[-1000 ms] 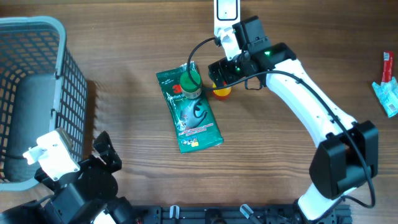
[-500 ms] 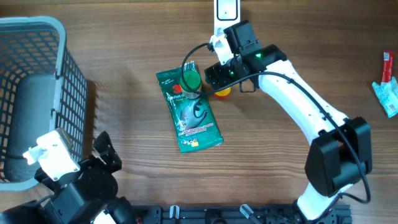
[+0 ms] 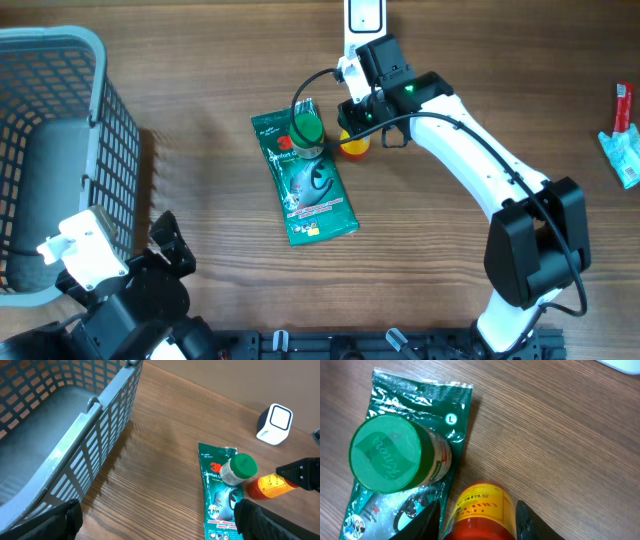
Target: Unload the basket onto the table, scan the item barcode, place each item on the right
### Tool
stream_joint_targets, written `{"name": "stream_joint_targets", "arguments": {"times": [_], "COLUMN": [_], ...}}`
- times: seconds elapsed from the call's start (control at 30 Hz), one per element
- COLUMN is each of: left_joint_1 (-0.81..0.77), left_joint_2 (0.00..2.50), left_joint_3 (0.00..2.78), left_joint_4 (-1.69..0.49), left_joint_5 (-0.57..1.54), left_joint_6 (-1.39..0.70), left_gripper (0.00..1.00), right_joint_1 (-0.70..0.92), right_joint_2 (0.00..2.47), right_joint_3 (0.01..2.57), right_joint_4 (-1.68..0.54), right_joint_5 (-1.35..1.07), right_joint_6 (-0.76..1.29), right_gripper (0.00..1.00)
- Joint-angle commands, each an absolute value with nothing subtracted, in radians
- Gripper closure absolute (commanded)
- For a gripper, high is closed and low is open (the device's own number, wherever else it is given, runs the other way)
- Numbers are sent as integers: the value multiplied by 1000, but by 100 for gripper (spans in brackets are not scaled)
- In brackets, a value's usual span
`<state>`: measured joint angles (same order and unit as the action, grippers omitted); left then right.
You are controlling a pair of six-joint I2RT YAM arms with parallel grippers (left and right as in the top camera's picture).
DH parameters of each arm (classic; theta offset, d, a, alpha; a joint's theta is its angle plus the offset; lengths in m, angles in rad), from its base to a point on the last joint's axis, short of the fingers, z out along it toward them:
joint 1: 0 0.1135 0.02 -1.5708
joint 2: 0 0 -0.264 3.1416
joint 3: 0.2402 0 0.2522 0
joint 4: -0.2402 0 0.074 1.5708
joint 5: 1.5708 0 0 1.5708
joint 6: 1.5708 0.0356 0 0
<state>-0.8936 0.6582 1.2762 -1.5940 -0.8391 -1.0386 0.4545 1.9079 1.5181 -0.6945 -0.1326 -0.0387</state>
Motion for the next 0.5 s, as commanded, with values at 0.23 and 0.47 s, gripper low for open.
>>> {"name": "stream_joint_targets", "arguments": {"times": [0.23, 0.47], "left_joint_1": [-890, -890], "left_joint_2": [661, 661], "left_joint_3": [1276, 1276], "left_joint_4": [-1595, -1595], "left_joint_5": [-845, -845], "left_joint_6": [-1055, -1055], "left_gripper": [0, 0], "right_joint_1": [455, 444], "right_joint_2": [1857, 1755], "right_joint_3": [1620, 1620], "right_joint_4": [-817, -855], "right_joint_5": [-72, -71], "right_joint_6": [136, 210], "right_gripper": [66, 65]}}
